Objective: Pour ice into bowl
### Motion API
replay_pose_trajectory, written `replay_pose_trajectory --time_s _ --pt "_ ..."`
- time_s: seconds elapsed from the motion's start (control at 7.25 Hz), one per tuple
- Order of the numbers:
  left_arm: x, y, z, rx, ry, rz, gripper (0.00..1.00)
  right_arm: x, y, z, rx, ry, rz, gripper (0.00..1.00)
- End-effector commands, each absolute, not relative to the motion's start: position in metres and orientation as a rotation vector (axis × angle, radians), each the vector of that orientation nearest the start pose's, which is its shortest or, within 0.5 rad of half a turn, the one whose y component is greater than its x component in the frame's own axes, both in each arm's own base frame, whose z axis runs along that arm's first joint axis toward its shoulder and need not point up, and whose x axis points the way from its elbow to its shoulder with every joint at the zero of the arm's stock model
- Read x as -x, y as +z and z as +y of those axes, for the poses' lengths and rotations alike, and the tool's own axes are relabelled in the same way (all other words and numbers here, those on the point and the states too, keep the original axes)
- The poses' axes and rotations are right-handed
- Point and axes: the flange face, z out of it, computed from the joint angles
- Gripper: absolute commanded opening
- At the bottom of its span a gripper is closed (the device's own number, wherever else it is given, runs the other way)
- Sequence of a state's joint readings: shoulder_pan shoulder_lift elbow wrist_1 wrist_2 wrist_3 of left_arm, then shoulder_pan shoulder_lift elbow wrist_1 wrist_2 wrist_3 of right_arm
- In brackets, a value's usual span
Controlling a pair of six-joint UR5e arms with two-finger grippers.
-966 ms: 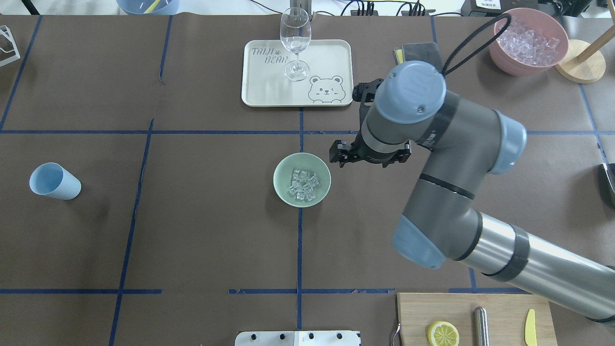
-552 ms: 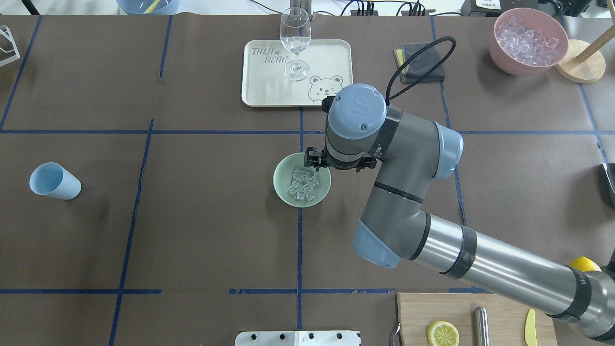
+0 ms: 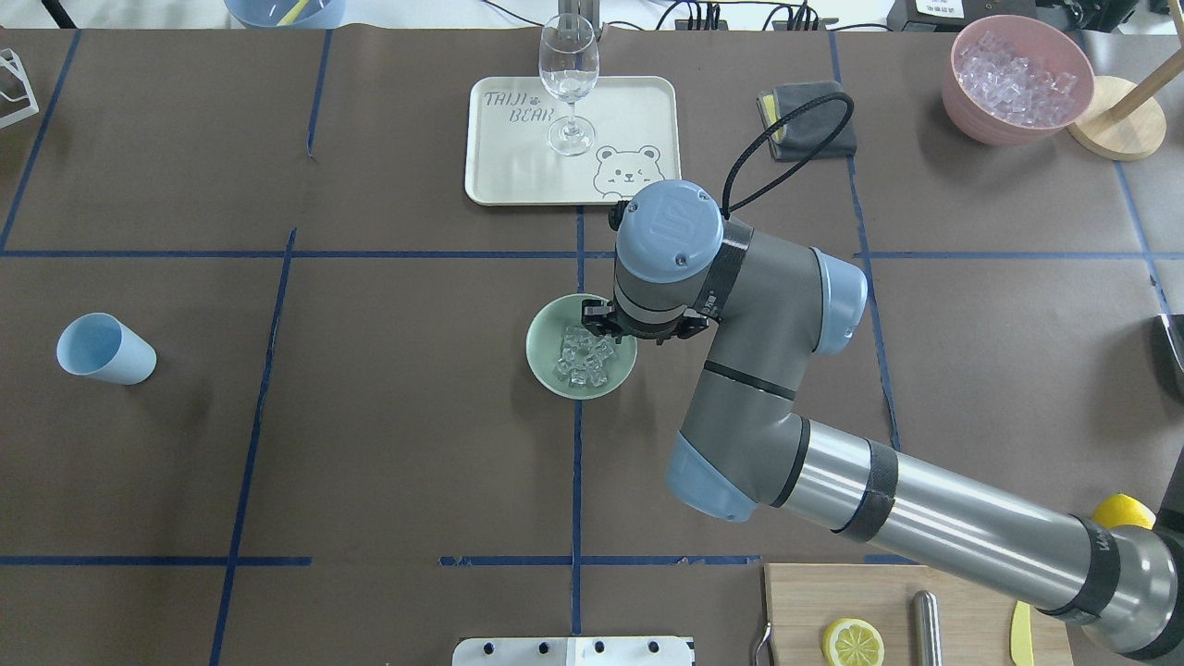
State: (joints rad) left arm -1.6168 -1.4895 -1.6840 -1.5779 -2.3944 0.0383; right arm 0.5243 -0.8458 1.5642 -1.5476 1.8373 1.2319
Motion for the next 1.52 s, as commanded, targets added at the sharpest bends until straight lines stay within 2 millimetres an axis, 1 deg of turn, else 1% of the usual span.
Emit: replay_pose_trajectory --time_s 0.0,0.28,0.41,0.55,0.69,0.83,1.1,1.24,1.38 --pt "0.081 0.637 -0.457 -0.072 0.009 0.821 1.0 0.568 0.224 -0.446 -0.075 0.07 -0.782 0.52" --pt "0.081 0.637 -0.457 -0.072 0.009 0.821 1.0 0.57 0.224 -0.443 -0.074 0.066 -0.786 0.53" --pt "0.081 0.637 -0.457 -0.072 0.009 0.821 1.0 0.571 0.224 -0.443 -0.074 0.065 -0.787 0.37" --pt "0.081 0.637 -0.457 -0.072 0.009 0.821 1.0 0.57 0.223 -0.442 -0.076 0.063 -0.789 0.05" --pt "0.081 0.637 -0.457 -0.072 0.009 0.821 1.0 0.57 0.223 -0.442 -0.076 0.063 -0.79 0.0" --pt "0.081 0.637 -0.457 -0.072 0.009 0.82 1.0 0.562 0.216 -0.439 -0.084 0.06 -0.808 0.0" --pt "0.081 0.638 -0.456 -0.071 0.009 0.821 1.0 0.541 0.204 -0.436 -0.107 0.064 -0.843 0.0" --pt "0.081 0.639 -0.456 -0.069 0.008 0.821 1.0 0.52 0.192 -0.436 -0.128 0.07 -0.877 0.0" --pt "0.081 0.639 -0.456 -0.068 0.007 0.822 1.0 0.494 0.19 -0.436 -0.126 0.074 -0.913 0.0"
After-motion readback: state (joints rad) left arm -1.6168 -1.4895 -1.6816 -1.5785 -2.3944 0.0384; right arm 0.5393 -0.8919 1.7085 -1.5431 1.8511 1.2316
